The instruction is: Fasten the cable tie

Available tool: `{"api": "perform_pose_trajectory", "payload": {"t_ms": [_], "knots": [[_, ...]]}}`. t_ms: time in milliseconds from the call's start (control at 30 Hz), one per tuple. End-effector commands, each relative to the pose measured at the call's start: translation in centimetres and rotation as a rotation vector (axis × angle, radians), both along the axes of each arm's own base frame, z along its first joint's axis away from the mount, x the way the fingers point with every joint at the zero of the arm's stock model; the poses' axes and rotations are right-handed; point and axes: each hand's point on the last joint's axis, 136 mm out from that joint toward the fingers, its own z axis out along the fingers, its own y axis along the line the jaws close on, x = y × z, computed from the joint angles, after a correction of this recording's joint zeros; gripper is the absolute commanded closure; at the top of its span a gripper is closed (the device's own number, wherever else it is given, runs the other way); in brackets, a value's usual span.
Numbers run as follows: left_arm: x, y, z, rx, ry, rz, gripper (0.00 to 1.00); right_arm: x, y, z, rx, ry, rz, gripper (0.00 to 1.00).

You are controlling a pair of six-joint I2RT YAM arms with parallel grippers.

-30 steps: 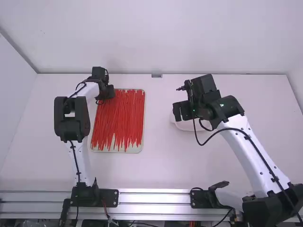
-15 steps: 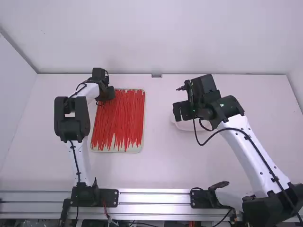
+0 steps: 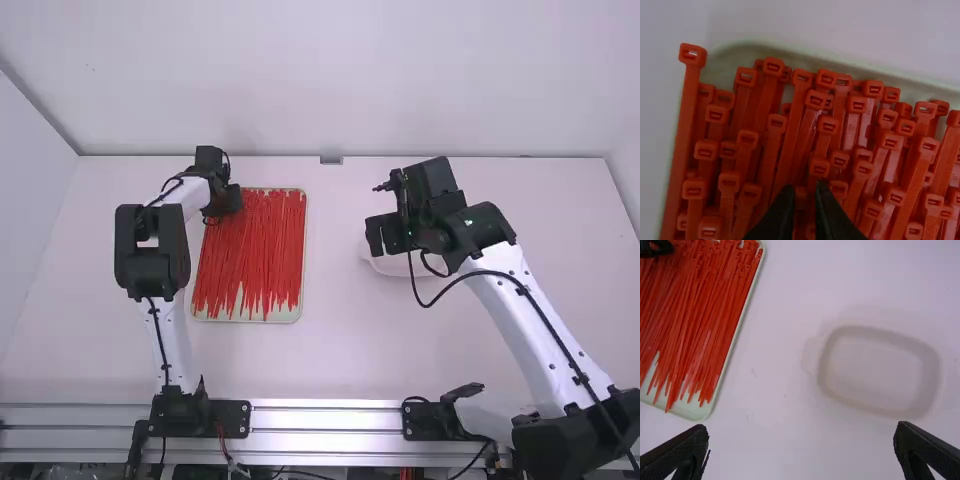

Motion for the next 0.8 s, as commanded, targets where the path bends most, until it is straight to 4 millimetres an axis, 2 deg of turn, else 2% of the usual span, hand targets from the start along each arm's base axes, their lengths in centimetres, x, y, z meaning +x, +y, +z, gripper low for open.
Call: {"api": "perform_pose_trajectory", "payload": {"t_ms": [0, 233, 633, 767], "knots": [[-0.6, 0.7, -1.1, 0.003, 0.025, 0.018, 0.88, 0.4, -0.1, 1.3, 0.009, -0.035, -0.005, 0.01], [-0.2, 0.5, -0.8, 0.003, 0.011, 0.017, 0.92, 0.4, -0.1, 1.3, 0.01, -0.036, -0.006, 0.01], [1.0, 0.8, 0.9, 0.005, -0.021, 0.02, 0.96, 0.5, 0.0, 1.4, 0.012, -0.043, -0.005, 0.01], [1.9, 1.1, 2.8, 0.006, -0.037, 0.024, 0.98, 0.6, 0.0, 1.5, 0.015, -0.049, -0.005, 0.01]]}}
